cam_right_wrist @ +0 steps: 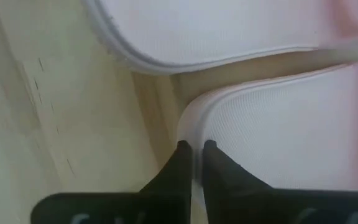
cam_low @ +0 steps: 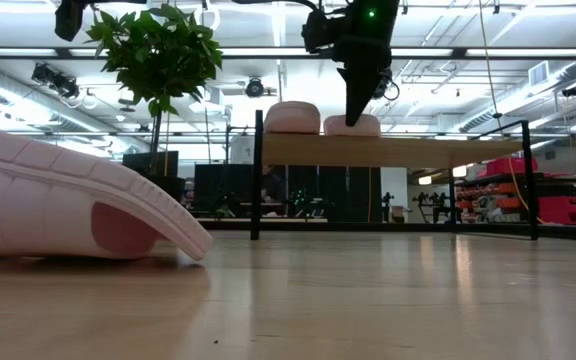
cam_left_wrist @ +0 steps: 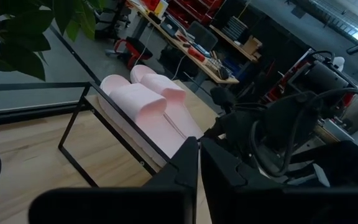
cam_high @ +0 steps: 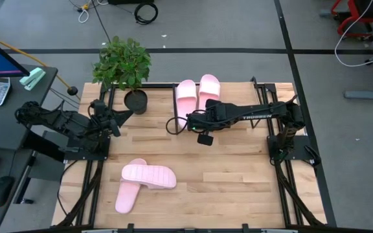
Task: Pick and place slides into the shelf
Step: Adjust the right pink slide on the shelf
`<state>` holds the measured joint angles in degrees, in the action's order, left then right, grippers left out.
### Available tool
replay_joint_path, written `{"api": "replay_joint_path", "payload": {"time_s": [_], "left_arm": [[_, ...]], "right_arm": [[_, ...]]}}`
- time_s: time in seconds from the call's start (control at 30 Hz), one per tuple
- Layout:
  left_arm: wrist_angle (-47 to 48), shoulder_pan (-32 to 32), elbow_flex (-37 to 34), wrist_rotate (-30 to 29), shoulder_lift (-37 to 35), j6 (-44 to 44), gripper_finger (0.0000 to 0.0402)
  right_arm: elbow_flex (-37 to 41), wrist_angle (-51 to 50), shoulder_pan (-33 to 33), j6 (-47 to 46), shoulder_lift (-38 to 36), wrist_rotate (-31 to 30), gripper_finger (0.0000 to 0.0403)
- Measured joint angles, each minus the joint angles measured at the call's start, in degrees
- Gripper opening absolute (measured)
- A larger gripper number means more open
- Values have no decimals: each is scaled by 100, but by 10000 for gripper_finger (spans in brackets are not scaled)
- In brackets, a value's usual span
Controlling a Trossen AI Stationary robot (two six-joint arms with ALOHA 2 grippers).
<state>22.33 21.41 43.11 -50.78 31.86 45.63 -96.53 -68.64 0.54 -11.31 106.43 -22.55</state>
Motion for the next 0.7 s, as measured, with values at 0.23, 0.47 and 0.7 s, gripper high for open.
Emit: {"api": "replay_joint_path", "payload": {"time_s": [0.23,0.47,0.7], "left_arm": [[35,-1,0,-17,0,-15,12],[35,0,0,-23,0,-44,20],[42,-2,0,-63,0,-46,13]], "right_arm": [[-4,27,-14,91,-11,11,13],[-153,53,-79,342,-4,13,13],[-153,53,-191,639,-2,-58,12]]}}
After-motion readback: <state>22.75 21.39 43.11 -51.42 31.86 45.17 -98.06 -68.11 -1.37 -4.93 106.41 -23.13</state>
